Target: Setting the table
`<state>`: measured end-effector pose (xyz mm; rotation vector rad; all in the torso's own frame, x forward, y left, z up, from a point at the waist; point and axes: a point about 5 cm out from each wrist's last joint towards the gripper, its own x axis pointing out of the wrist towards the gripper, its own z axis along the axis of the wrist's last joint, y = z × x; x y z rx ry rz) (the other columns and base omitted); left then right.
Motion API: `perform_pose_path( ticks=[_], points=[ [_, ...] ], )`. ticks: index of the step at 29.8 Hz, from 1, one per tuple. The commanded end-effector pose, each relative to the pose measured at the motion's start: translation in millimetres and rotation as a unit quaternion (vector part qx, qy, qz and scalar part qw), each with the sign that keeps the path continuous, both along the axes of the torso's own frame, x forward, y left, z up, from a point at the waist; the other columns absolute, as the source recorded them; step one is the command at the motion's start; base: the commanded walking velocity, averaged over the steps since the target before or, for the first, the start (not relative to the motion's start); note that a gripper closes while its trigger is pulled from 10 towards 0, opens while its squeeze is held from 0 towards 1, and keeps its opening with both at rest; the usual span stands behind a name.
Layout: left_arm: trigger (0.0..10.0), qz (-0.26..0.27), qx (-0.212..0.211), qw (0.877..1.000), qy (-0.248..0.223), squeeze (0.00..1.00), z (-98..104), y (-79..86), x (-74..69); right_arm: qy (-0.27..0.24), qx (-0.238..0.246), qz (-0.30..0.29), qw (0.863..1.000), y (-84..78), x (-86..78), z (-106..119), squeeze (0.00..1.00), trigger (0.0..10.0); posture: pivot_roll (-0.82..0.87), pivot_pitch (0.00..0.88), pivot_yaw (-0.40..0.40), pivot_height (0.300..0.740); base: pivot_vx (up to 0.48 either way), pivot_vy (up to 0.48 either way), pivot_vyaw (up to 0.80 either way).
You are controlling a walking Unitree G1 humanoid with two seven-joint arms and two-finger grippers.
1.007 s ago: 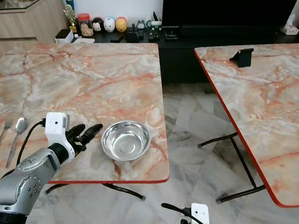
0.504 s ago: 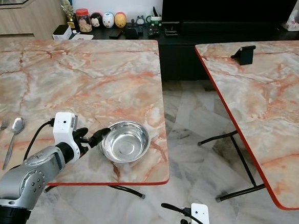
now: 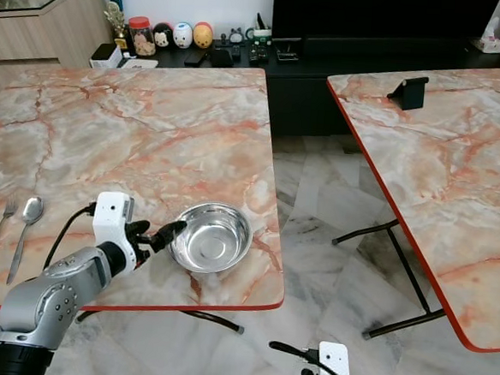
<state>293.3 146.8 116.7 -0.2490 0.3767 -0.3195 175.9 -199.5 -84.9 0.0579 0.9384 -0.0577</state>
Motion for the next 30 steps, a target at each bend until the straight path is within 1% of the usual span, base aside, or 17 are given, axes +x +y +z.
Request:
perform_pose_path(
  ticks=[1, 5, 10, 15, 30],
  points=[
    [10.0, -0.002, 0.009, 1.000, 0.004, 0.00, 0.0, 0.2, 1.7, 0.003, 0.008, -0.008, 1.000, 2.4, -2.1, -1.4, 0.00, 10.0, -0.05, 0.000, 0.080, 0.740, 0.000, 0.000, 0.00],
    [10.0, -0.004, 0.007, 1.000, 0.012, 0.00, -3.5, -5.1, 3.3, 0.003, 0.008, -0.007, 1.000, 2.3, -2.4, -1.5, 0.00, 10.0, -0.06, 0.000, 0.080, 0.740, 0.000, 0.000, 0.00],
    [10.0, -0.003, 0.008, 1.000, 0.013, 0.00, -4.3, -5.6, 4.4, 0.004, 0.008, -0.007, 1.000, 2.3, -2.5, -1.6, 0.00, 10.0, -0.06, 0.000, 0.080, 0.740, 0.000, 0.000, 0.00],
    [10.0, 0.007, 0.017, 1.000, 0.013, 0.00, -5.4, -6.1, 10.8, 0.004, 0.009, -0.006, 1.000, 2.6, -2.3, -1.5, 0.00, 10.0, -0.06, 0.000, 0.081, 0.740, 0.000, 0.000, 0.00],
    [10.0, 0.022, 0.030, 0.999, 0.007, 0.00, -5.7, -7.9, 19.2, 0.003, 0.009, -0.008, 1.000, 2.5, -2.2, -1.4, 0.00, 10.0, -0.05, 0.000, 0.080, 0.740, 0.000, 0.000, 0.00]
  ],
)
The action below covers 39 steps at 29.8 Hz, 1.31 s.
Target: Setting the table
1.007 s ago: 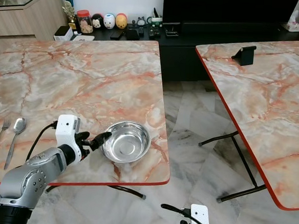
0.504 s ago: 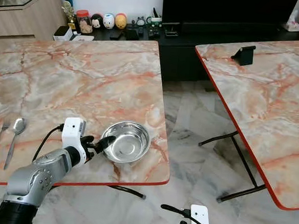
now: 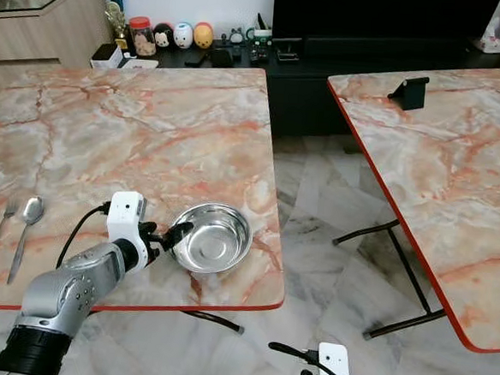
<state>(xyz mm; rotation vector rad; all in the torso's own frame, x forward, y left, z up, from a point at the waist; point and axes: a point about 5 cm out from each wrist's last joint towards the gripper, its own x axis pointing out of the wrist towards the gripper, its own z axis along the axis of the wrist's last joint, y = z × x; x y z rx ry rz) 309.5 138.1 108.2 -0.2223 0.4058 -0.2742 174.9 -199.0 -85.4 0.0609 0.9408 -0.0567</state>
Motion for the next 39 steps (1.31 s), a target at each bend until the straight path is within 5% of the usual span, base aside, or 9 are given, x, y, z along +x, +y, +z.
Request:
perform_pose_path(
  ticks=[1, 2, 3, 8, 13, 16, 30, 35, 39],
  points=[
    [9.7, 0.004, 0.010, 1.000, -0.007, 0.00, 3.0, 0.5, 3.1, 0.002, 0.008, -0.008, 1.000, 2.0, -1.1, -0.9, 0.00, 10.0, -0.05, 0.000, 0.080, 0.740, 0.000, 0.000, 0.00],
    [8.4, 0.004, 0.010, 1.000, -0.008, 0.00, 3.1, 0.2, 3.3, 0.002, 0.008, -0.008, 1.000, 2.0, -1.1, -0.9, 0.00, 10.0, -0.05, 0.000, 0.080, 0.740, 0.000, 0.000, 0.00],
    [3.6, 0.003, 0.010, 1.000, -0.008, 0.00, 3.2, -0.6, 3.2, 0.002, 0.008, -0.008, 1.000, 2.0, -1.0, -0.9, 0.00, 10.0, -0.05, 0.000, 0.081, 0.740, 0.000, 0.000, 0.00],
    [0.0, 0.001, 0.010, 1.000, -0.008, 0.00, 2.4, -2.9, 2.6, 0.002, 0.008, -0.007, 1.000, 2.1, -0.9, -0.8, 0.00, 10.0, -0.05, 0.000, 0.080, 0.740, 0.000, 0.000, 0.00],
    [0.4, -0.002, 0.011, 1.000, -0.008, 0.00, 1.4, -4.5, 2.6, 0.002, 0.009, -0.007, 1.000, 2.2, -0.8, -0.8, 0.00, 10.0, -0.05, 0.000, 0.080, 0.740, 0.000, 0.000, 0.00],
    [10.0, -0.010, 0.011, 1.000, -0.006, 0.00, 1.5, -6.0, 2.4, 0.002, 0.009, -0.007, 1.000, 2.3, -0.8, -0.8, 0.00, 10.0, -0.05, 0.000, 0.079, 0.740, 0.000, 0.000, 0.00],
    [10.0, -0.024, 0.018, 1.000, -0.002, 0.00, 0.8, -6.9, 1.1, 0.002, 0.010, -0.006, 1.000, 2.6, -0.7, -0.8, 0.00, 10.0, -0.05, 0.000, 0.079, 0.740, 0.000, 0.000, 0.00],
    [6.2, -0.027, 0.021, 0.999, 0.001, 0.00, -0.2, -7.0, 0.4, 0.002, 0.010, -0.007, 1.000, 2.5, -0.7, -0.8, 0.00, 10.0, -0.05, 0.000, 0.079, 0.740, 0.000, 0.000, 0.00],
    [6.2, -0.035, 0.025, 0.999, 0.008, 0.00, -2.8, -8.2, -1.4, 0.002, 0.010, -0.007, 1.000, 2.3, -0.8, -0.8, 0.00, 10.0, -0.05, 0.000, 0.079, 0.740, 0.000, 0.000, 0.00]
  ],
)
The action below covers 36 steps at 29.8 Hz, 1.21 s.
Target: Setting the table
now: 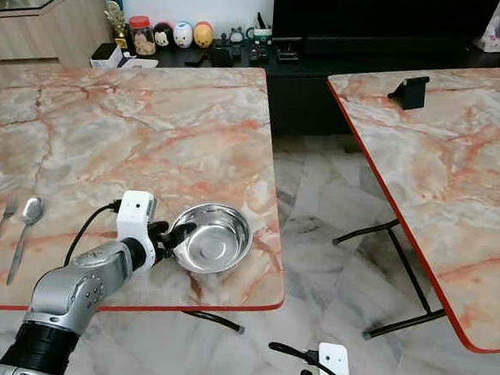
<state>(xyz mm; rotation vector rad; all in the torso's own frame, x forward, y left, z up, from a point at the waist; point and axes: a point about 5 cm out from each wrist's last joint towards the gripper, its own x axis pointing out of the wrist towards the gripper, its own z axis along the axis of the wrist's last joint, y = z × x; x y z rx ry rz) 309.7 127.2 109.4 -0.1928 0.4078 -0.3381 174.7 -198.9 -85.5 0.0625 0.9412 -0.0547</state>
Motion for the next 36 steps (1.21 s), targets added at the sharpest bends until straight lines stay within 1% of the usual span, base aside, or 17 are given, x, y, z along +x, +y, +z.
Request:
perform_pose_path(
  ticks=[1, 2, 3, 4, 36],
  points=[
    [3.6, -0.001, 0.017, 1.000, 0.012, 0.00, -4.1, 2.5, -1.6, 0.002, 0.008, -0.008, 1.000, 2.2, -0.7, -0.8, 0.00, 10.0, -0.05, 0.000, 0.079, 0.740, 0.000, 0.000, 0.00],
    [3.6, -0.001, 0.017, 1.000, 0.012, 0.00, -4.2, 2.4, -1.6, 0.002, 0.008, -0.008, 1.000, 2.1, -0.7, -0.8, 0.00, 10.0, -0.05, 0.000, 0.079, 0.740, 0.000, 0.000, 0.00],
    [1.5, 0.000, 0.017, 1.000, 0.012, 0.00, -4.1, 2.3, -1.7, 0.002, 0.008, -0.008, 1.000, 2.0, -0.7, -0.7, 0.00, 10.0, -0.05, 0.000, 0.078, 0.740, 0.000, 0.000, 0.00],
    [0.0, 0.000, 0.017, 1.000, 0.012, 0.00, -4.1, 2.4, -1.6, 0.002, 0.008, -0.008, 1.000, 2.1, -0.7, -0.7, 0.00, 10.0, -0.05, 0.000, 0.078, 0.740, 0.000, 0.000, 0.00],
    [0.0, -0.001, 0.022, 1.000, 0.008, 0.00, -3.4, 2.2, -1.4, 0.002, 0.008, -0.006, 1.000, 1.9, -0.8, -0.8, 0.00, 10.0, -0.05, 0.000, 0.077, 0.740, 0.000, 0.000, 0.00]
  ],
)
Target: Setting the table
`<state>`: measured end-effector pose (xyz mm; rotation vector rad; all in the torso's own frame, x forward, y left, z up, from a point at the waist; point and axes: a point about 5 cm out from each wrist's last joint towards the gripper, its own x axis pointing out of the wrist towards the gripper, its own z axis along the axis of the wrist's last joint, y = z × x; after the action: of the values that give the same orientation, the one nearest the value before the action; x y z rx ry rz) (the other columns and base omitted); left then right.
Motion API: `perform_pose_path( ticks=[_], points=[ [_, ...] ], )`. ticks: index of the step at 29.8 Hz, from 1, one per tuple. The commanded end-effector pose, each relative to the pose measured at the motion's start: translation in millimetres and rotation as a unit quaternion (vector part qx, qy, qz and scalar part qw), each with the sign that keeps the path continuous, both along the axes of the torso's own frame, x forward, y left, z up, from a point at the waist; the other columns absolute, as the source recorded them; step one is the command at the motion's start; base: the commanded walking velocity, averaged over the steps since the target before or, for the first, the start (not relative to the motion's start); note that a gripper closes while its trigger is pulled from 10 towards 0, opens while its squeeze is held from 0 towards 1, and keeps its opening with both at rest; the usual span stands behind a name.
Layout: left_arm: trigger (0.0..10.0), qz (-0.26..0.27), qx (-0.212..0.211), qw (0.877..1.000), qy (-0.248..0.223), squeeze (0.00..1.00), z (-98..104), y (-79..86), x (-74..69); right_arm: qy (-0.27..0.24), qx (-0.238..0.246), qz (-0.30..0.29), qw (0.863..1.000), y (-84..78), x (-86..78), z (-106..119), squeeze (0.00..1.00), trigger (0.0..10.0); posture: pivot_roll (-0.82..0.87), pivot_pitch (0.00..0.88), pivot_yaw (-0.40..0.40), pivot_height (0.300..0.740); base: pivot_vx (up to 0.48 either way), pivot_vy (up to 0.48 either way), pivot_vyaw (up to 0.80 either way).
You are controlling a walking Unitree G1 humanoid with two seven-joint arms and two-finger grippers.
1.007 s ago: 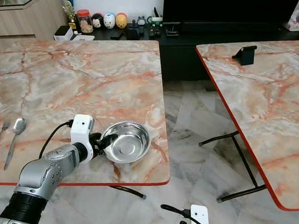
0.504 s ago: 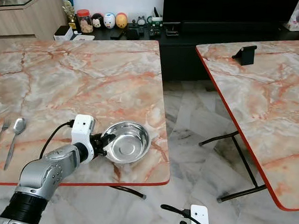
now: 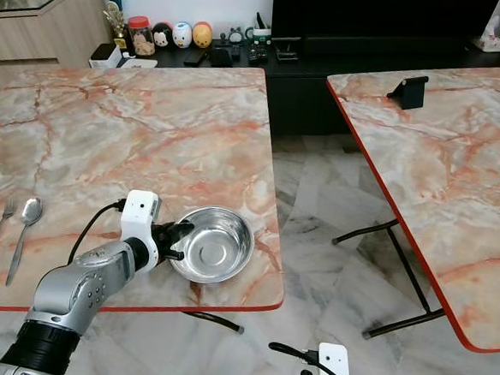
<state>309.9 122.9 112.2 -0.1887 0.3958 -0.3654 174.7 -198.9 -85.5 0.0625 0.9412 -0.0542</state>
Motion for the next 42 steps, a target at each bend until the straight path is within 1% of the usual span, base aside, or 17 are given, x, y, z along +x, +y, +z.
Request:
perform_pose_path(
  ticks=[1, 7, 11, 13, 14, 15, 16, 17, 20, 23, 25, 28, 30, 34, 35, 36, 42],
  points=[
    [0.0, 0.012, 0.024, 1.000, 0.015, 0.00, -6.1, 6.5, -1.7, 0.002, 0.007, -0.006, 1.000, 1.9, -0.8, -0.8, 0.00, 10.0, -0.05, 0.000, 0.077, 0.740, 0.000, 0.000, 0.00],
    [0.0, 0.024, 0.014, 1.000, 0.006, 0.00, -4.7, 8.8, -2.2, 0.003, 0.007, -0.006, 1.000, 1.8, -0.9, -0.8, 0.00, 10.0, -0.05, 0.000, 0.076, 0.740, 0.000, 0.000, 0.00],
    [0.0, 0.062, -0.030, 0.997, -0.033, 0.00, 5.3, 14.3, 0.6, 0.003, 0.007, -0.007, 1.000, 1.5, -0.9, -0.8, 0.00, 10.0, -0.05, 0.000, 0.073, 0.740, 0.000, 0.000, 0.00],
    [0.0, 0.068, -0.038, 0.996, -0.039, 0.00, 6.9, 15.2, 0.9, 0.003, 0.006, -0.007, 1.000, 1.5, -0.9, -0.8, 0.00, 10.0, -0.05, 0.000, 0.073, 0.740, 0.000, 0.000, 0.00],
    [0.0, 0.082, -0.062, 0.993, -0.051, 0.00, 10.3, 17.6, 1.0, 0.003, 0.006, -0.006, 1.000, 1.2, -0.8, -0.7, 0.00, 10.0, -0.05, 0.000, 0.069, 0.740, 0.000, 0.000, 0.00],
    [0.7, 0.092, -0.084, 0.990, -0.064, 0.00, 14.0, 19.6, 0.7, 0.003, 0.006, -0.006, 1.000, 1.1, -0.8, -0.6, 0.00, 10.0, -0.05, 0.000, 0.069, 0.740, 0.000, 0.000, 0.00],
    [7.8, 0.098, -0.101, 0.987, -0.075, 0.00, 17.4, 20.7, 0.3, 0.003, 0.005, -0.006, 1.000, 0.9, -0.7, -0.6, 0.00, 10.0, -0.05, 0.000, 0.067, 0.740, 0.000, 0.000, 0.00],
    [10.0, 0.098, -0.119, 0.984, -0.086, 0.00, 21.0, 20.3, -0.2, 0.003, 0.005, -0.006, 1.000, 0.7, -0.6, -0.5, 0.00, 10.0, -0.05, 0.000, 0.065, 0.740, 0.000, 0.000, 0.00],
    [10.0, 0.085, -0.178, 0.974, -0.111, 0.00, 31.2, 16.3, -3.5, 0.003, 0.003, -0.005, 1.000, -0.2, -0.5, -0.3, 0.00, 10.0, -0.05, 0.000, 0.059, 0.740, 0.000, 0.000, 0.00],
    [10.0, 0.086, -0.201, 0.968, -0.125, 0.00, 35.0, 16.2, -5.9, 0.003, 0.002, -0.005, 1.000, -1.0, -0.5, -0.2, 0.00, 10.0, -0.06, 0.000, 0.055, 0.740, 0.000, 0.000, 0.00],
    [10.0, 0.095, -0.228, 0.959, -0.142, 0.00, 39.7, 18.5, -9.6, 0.003, 0.000, -0.005, 1.000, -1.8, -0.6, -0.1, 0.00, 10.0, -0.06, 0.000, 0.050, 0.740, 0.000, 0.000, 0.00],
    [10.0, 0.105, -0.242, 0.952, -0.154, 0.00, 43.6, 21.8, -12.0, 0.003, -0.001, -0.006, 1.000, -2.4, -0.6, -0.1, 0.00, 10.0, -0.06, 0.000, 0.046, 0.740, 0.000, 0.000, 0.00],
    [10.0, 0.123, -0.259, 0.944, -0.164, 0.00, 47.4, 26.3, -13.9, 0.003, -0.002, -0.007, 1.000, -3.1, -0.9, -0.1, 0.00, 10.0, -0.06, 0.000, 0.043, 0.740, 0.000, 0.000, 0.00],
    [10.0, 0.143, -0.251, 0.938, -0.193, 0.00, 55.1, 33.2, -17.1, 0.002, -0.003, -0.011, 1.000, -4.2, -0.9, 0.1, 0.00, 10.0, -0.06, 0.000, 0.037, 0.740, 0.000, 0.000, 0.00],
    [10.0, 0.143, -0.251, 0.938, -0.193, 0.00, 55.1, 33.2, -17.1, 0.002, -0.003, -0.011, 1.000, -4.2, -0.9, 0.1, 0.00, 10.0, -0.06, 0.000, 0.037, 0.740, 0.000, 0.000, 0.00],
    [10.0, 0.145, -0.238, 0.940, -0.198, 0.00, 55.2, 33.8, -17.0, 0.002, -0.003, -0.014, 1.000, -4.7, -0.9, 0.2, 0.00, 10.0, -0.05, 0.000, 0.034, 0.740, 0.000, 0.000, 0.00],
    [10.0, 0.146, -0.242, 0.937, -0.207, 0.00, 56.6, 30.4, -15.4, 0.001, 0.000, -0.027, 1.000, -6.0, -1.6, 0.1, 0.00, 10.0, -0.06, 0.000, 0.031, 0.740, 0.000, 0.000, 0.00]
  ],
)
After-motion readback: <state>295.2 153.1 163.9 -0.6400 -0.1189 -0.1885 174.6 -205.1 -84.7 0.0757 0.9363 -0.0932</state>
